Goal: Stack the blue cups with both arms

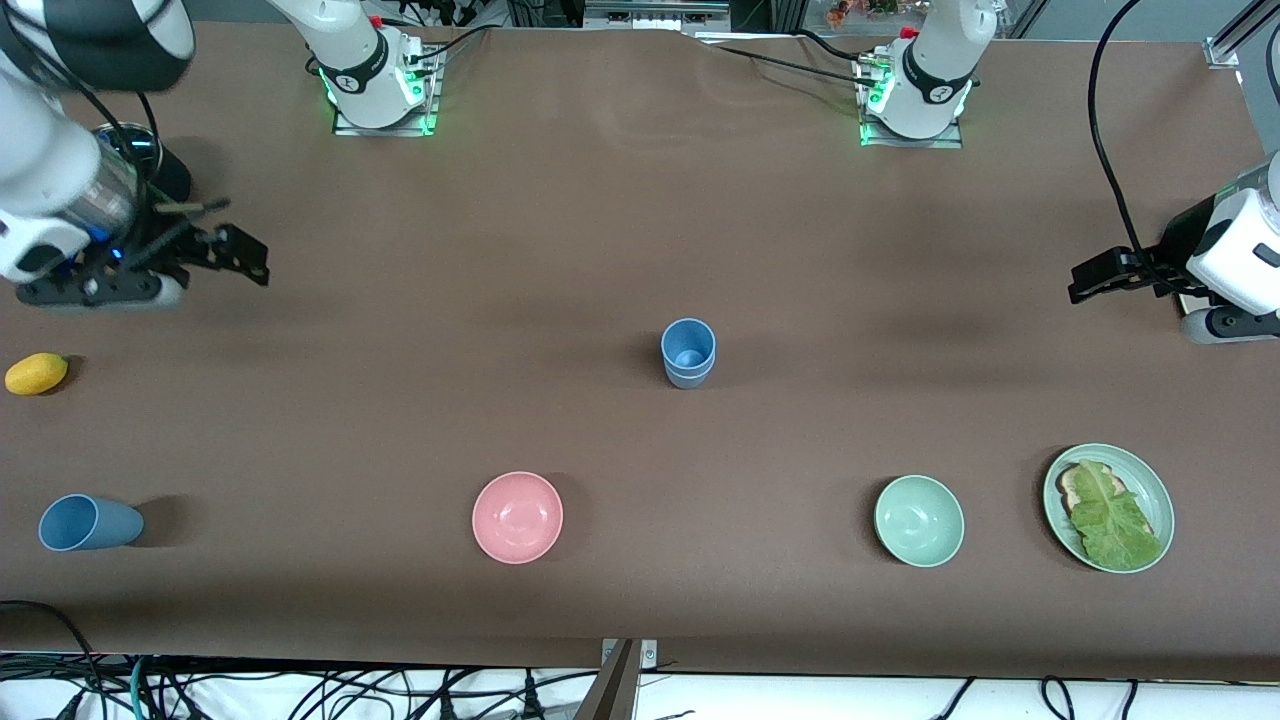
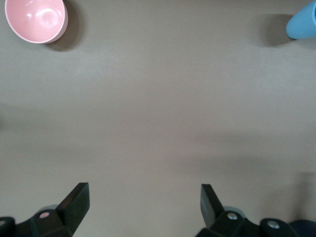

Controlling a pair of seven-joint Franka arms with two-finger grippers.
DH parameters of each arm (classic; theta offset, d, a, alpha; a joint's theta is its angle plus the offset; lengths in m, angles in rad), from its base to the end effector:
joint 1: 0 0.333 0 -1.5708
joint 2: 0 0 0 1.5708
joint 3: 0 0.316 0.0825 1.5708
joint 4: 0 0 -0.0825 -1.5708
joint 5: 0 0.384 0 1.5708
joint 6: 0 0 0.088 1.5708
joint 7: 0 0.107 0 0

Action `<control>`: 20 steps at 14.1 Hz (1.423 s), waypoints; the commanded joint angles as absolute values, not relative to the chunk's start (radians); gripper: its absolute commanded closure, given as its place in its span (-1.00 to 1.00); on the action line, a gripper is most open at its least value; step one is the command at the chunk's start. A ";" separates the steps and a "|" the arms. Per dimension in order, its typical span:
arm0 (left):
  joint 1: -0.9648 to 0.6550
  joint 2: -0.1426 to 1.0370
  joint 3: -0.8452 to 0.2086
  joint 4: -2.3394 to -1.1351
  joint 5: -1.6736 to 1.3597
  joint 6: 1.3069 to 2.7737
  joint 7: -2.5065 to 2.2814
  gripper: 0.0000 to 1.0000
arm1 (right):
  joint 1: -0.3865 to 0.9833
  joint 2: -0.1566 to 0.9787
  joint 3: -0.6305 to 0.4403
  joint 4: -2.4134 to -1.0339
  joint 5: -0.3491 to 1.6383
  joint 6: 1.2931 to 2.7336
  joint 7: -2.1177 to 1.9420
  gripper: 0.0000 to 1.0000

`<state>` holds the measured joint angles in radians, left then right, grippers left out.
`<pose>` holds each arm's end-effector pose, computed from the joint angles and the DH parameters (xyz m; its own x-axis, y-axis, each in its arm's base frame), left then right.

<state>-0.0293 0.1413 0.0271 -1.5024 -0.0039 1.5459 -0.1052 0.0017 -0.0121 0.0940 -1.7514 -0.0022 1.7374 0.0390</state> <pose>0.5923 -0.0028 0.5735 0.9900 0.1028 -0.0971 0.1023 -0.9947 -0.0102 0.5563 0.0535 0.5597 0.9984 0.0570 -0.0018 0.0570 -0.9984 0.0034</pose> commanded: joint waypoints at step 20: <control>-0.035 -0.021 0.005 -1.648 -0.021 1.552 -0.028 -1.00 | -0.110 -0.034 0.186 -1.747 0.012 1.727 0.052 -1.00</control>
<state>-0.0362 0.0019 0.0036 -1.6308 -0.0040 1.5648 -0.0508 -0.0897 -0.0229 0.1688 -1.7535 -0.0013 1.7370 0.0418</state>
